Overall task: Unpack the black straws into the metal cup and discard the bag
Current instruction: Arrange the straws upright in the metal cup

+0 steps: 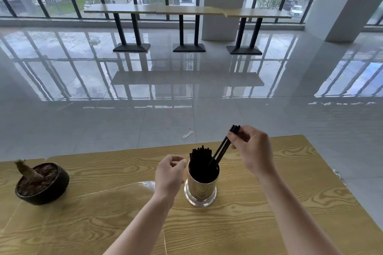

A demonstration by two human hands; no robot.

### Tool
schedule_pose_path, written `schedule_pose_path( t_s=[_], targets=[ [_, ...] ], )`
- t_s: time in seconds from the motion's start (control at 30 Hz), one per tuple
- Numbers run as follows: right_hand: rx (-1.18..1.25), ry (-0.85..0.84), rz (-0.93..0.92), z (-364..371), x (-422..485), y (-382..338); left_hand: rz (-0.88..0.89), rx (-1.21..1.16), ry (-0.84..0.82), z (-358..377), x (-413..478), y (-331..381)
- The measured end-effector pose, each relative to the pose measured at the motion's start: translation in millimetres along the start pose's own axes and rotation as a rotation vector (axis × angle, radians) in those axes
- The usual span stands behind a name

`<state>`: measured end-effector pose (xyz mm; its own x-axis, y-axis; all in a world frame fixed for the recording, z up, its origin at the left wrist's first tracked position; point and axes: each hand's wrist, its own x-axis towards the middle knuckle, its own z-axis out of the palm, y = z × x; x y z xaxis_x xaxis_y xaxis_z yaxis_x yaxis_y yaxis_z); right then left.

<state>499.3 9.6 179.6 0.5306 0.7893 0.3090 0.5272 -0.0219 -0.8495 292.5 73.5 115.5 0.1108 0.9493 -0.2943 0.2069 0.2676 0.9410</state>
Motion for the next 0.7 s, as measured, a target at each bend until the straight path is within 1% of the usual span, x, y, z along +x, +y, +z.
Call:
schedule_pose_path(
  t_s=[0.07, 0.1, 0.2, 0.47, 0.6, 0.7],
  targets=[
    [-0.056, -0.038, 0.039, 13, -2, 7, 0.127, 0.228, -0.020, 4, 3, -1],
    [-0.075, -0.053, 0.060, 20, -3, 11, 0.163, 0.300, -0.027, 7, 5, -2],
    [-0.116, -0.100, 0.120, 35, -6, 23, 0.209, 0.394, -0.016, 14, 14, -2],
    [-0.321, -0.209, 0.150, 58, -14, 46, 0.191, 0.444, -0.021, 21, 30, -12],
    [-0.394, -0.274, 0.144, 63, -19, 48, 0.223, 0.434, 0.001, 21, 34, -15],
    [-0.387, -0.218, 0.101, 63, -22, 47, 0.235, 0.391, 0.012, 21, 36, -16]
  ],
)
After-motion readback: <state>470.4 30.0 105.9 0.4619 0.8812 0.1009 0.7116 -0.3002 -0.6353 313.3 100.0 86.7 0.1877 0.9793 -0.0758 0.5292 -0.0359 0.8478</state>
